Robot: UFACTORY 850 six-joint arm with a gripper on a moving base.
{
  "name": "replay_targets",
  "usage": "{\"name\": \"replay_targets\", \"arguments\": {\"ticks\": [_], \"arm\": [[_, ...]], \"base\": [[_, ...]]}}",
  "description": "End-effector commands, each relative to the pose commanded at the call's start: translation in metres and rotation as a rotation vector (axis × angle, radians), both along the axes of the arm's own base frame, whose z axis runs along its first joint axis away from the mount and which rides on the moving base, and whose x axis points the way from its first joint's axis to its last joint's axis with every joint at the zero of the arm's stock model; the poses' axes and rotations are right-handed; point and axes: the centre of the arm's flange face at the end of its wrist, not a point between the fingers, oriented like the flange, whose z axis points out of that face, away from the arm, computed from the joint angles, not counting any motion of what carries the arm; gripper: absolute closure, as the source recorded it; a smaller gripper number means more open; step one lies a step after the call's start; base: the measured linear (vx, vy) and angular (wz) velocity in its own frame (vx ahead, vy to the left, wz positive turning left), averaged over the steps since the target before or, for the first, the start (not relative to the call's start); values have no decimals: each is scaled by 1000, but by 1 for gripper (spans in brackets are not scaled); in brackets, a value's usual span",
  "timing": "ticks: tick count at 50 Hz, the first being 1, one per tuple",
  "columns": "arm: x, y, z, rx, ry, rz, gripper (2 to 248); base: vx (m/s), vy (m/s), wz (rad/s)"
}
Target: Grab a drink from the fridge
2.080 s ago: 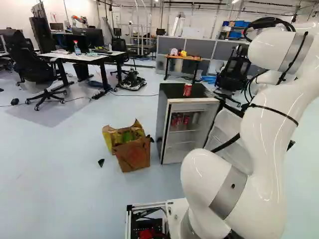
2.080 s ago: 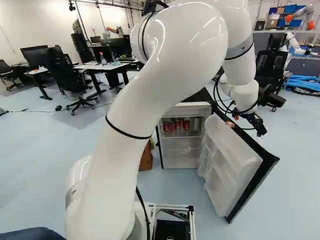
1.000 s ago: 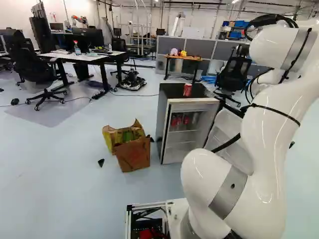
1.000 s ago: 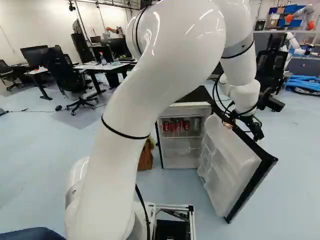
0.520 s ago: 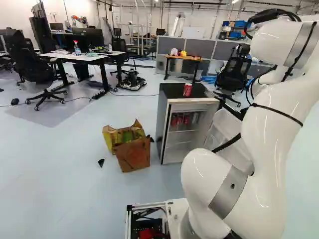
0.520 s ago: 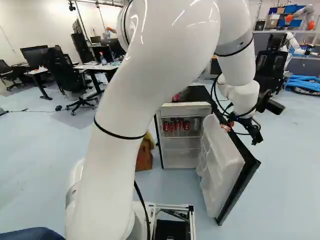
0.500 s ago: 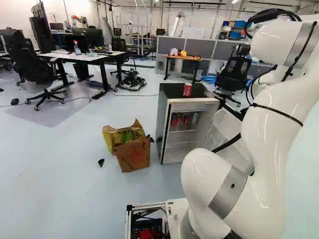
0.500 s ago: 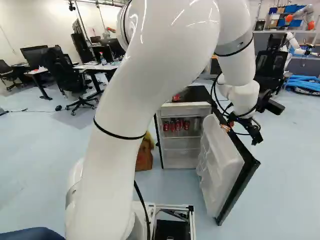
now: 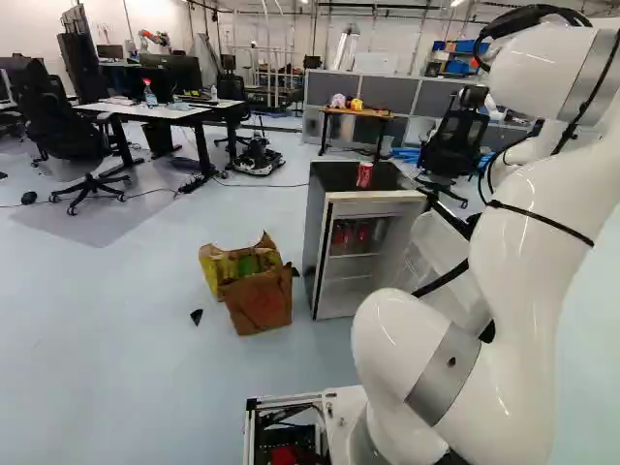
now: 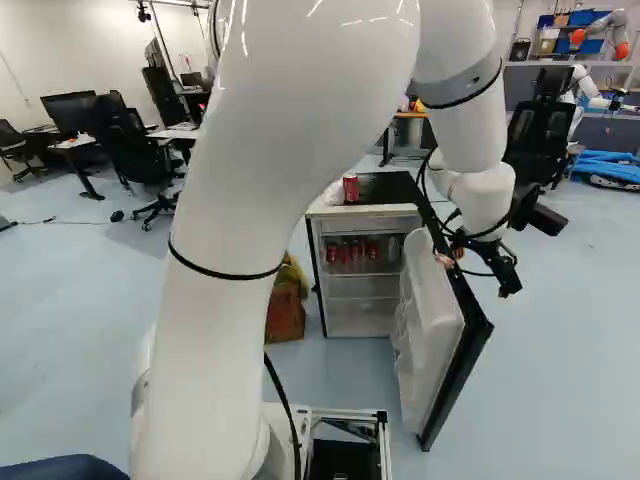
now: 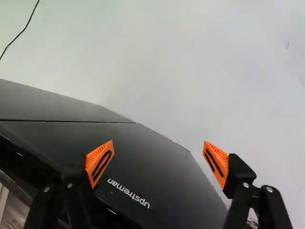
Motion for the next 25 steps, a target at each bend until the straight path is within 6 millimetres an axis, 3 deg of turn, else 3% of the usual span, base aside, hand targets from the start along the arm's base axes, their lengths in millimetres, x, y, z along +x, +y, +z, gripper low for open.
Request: {"name": "replay_targets", "arguments": {"ticks": [25], "arm": [[-22,25,1,17,19,3,3]], "base": [[0,0,0]]}}
